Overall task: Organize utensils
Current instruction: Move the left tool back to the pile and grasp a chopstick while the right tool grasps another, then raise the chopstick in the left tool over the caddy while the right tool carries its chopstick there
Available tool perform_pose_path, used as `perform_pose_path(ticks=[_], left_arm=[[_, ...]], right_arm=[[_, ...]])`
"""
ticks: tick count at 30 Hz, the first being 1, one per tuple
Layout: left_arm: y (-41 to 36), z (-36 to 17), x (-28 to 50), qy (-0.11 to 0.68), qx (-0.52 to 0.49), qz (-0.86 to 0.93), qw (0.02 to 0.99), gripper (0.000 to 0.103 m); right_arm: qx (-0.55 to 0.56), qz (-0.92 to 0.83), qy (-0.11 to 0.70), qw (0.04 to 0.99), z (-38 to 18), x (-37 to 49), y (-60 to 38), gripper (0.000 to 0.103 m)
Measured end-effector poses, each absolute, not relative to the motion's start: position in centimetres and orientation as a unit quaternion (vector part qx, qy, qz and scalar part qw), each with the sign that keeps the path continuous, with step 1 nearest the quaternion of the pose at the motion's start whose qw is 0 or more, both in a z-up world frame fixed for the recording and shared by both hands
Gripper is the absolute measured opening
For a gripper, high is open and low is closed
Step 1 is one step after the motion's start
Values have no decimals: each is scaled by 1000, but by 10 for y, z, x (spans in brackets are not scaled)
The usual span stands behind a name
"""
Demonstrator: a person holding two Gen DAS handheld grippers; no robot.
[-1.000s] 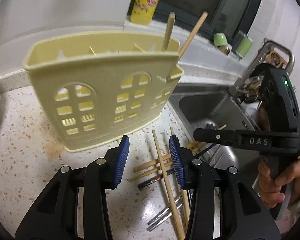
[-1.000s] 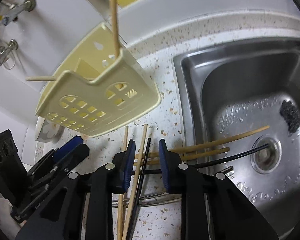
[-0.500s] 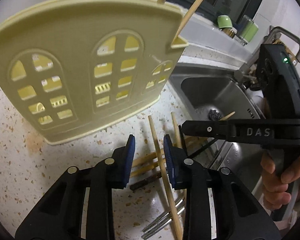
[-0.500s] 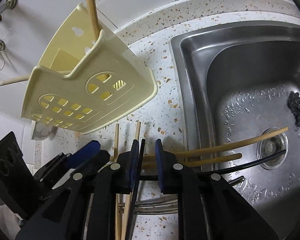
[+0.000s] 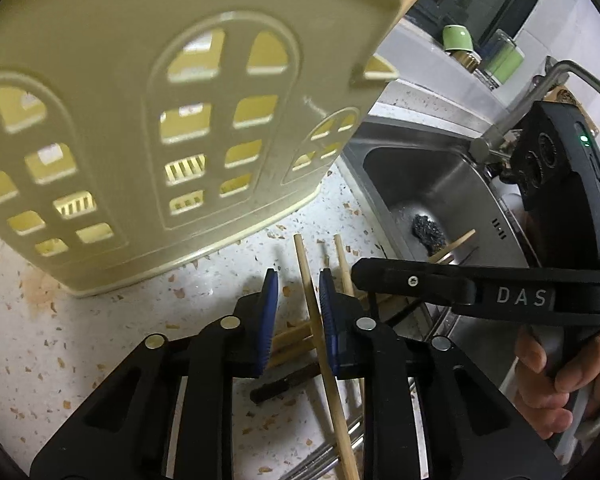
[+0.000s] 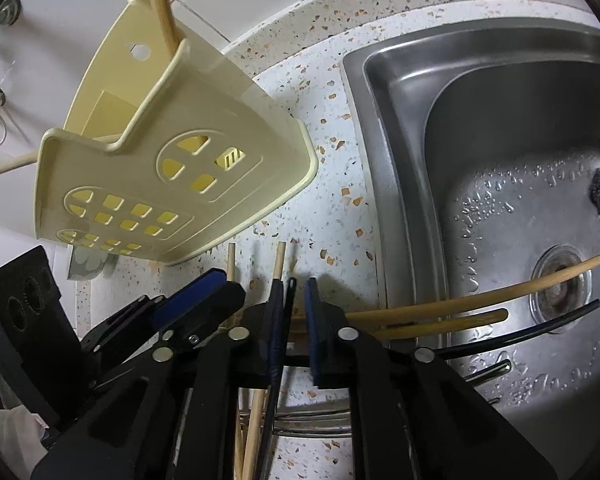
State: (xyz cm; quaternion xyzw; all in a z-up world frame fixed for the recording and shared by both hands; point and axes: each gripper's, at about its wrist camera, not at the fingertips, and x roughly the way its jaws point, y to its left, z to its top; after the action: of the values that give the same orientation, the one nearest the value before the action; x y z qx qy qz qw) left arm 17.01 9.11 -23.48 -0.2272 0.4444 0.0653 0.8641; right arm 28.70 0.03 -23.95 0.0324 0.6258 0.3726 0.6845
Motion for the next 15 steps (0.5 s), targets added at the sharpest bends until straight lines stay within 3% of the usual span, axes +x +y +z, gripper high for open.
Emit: perform_pose_path(ticks=[5, 15], left_arm=[[100, -245, 177, 460, -271, 45, 844, 8], [102, -225, 169, 435, -274, 30, 857, 4]], right_arm=[[54, 372, 631, 679, -243, 291, -4, 3], [64, 374, 621, 686, -228, 293, -18, 3]])
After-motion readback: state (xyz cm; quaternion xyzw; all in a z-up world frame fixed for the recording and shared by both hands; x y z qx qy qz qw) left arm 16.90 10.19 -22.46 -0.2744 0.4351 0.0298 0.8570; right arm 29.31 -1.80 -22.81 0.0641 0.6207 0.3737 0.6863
